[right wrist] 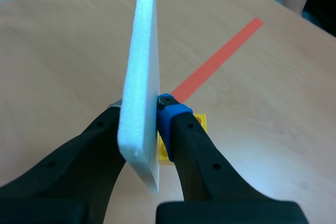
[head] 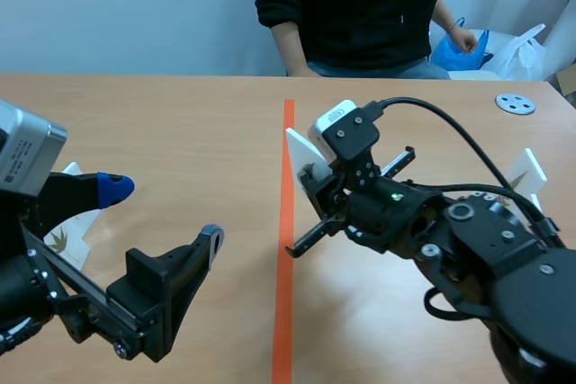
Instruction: Sort the leaf by its shape. The table is split by an orange tape line. A compound leaf with several leaflets goes to the left side, a simple leaf with one blade goes to the right side. Return to the home posture when a red brick is placed on the table.
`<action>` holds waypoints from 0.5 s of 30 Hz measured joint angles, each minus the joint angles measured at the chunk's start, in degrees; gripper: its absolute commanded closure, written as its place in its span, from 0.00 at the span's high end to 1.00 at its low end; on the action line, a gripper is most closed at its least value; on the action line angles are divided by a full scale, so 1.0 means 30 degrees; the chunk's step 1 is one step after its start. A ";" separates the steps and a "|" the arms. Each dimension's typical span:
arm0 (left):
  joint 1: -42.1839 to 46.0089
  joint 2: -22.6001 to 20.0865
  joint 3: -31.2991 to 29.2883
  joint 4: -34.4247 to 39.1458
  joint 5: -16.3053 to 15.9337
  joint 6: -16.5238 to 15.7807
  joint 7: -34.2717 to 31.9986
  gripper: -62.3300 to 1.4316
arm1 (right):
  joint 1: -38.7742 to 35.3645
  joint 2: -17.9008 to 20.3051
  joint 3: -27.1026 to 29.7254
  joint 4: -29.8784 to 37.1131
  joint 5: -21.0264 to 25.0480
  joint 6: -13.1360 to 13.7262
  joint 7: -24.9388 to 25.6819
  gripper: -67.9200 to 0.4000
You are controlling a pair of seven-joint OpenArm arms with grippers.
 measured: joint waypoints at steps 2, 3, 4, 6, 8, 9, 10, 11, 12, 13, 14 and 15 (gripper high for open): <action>0.0000 -0.0007 0.0000 0.0000 -0.0007 0.0007 0.0000 1.00 | -0.1093 0.0583 0.0452 0.1683 0.0211 -0.0007 -0.0401 0.03; 0.0000 0.0000 0.0000 0.0000 0.0000 0.0007 -0.0007 1.00 | -0.1639 0.0845 0.0699 0.2477 0.0568 0.0000 -0.0648 0.03; 0.0000 0.0000 0.0000 0.0000 -0.0007 0.0007 -0.0007 1.00 | -0.2171 0.1071 0.0954 0.3228 0.0823 0.0007 -0.0670 0.03; 0.0000 0.0000 0.0000 0.0000 -0.0007 0.0007 -0.0007 1.00 | -0.3257 0.1428 0.1552 0.4648 0.1231 0.0000 -0.0780 0.03; 0.0000 -0.0007 0.0000 0.0000 -0.0007 0.0007 0.0000 1.00 | -0.4306 0.1610 0.2222 0.5909 0.1785 0.0000 -0.1384 0.03; 0.0000 0.0000 0.0000 0.0000 -0.0007 0.0007 0.0000 1.00 | -0.4867 0.1617 0.2608 0.6470 0.1887 0.0000 -0.1719 0.03; 0.0000 0.0000 0.0000 0.0000 -0.0007 0.0000 -0.0007 1.00 | -0.5399 0.1617 0.2987 0.6943 0.2135 0.0000 -0.1821 0.03; 0.0000 -0.0007 0.0000 0.0000 -0.0007 0.0007 0.0000 1.00 | -0.5982 0.1610 0.3402 0.7424 0.2433 0.0007 -0.2004 0.03; 0.0000 -0.0007 0.0000 0.0000 -0.0007 0.0007 -0.0007 1.00 | -0.6528 0.1603 0.3796 0.7876 0.2696 0.0000 -0.2288 0.03; 0.0000 -0.0007 0.0000 0.0000 -0.0007 0.0000 -0.0007 1.00 | -0.7089 0.1574 0.4233 0.8335 0.2849 0.0000 -0.2492 0.03; 0.0000 0.0000 0.0000 0.0000 -0.0007 0.0000 0.0000 1.00 | -0.7635 0.1574 0.4634 0.8779 0.3096 0.0007 -0.2630 0.03; 0.0000 -0.0007 0.0000 0.0000 -0.0007 0.0007 -0.0007 1.00 | -0.8174 0.1566 0.5049 0.9224 0.3446 -0.0007 -0.2674 0.03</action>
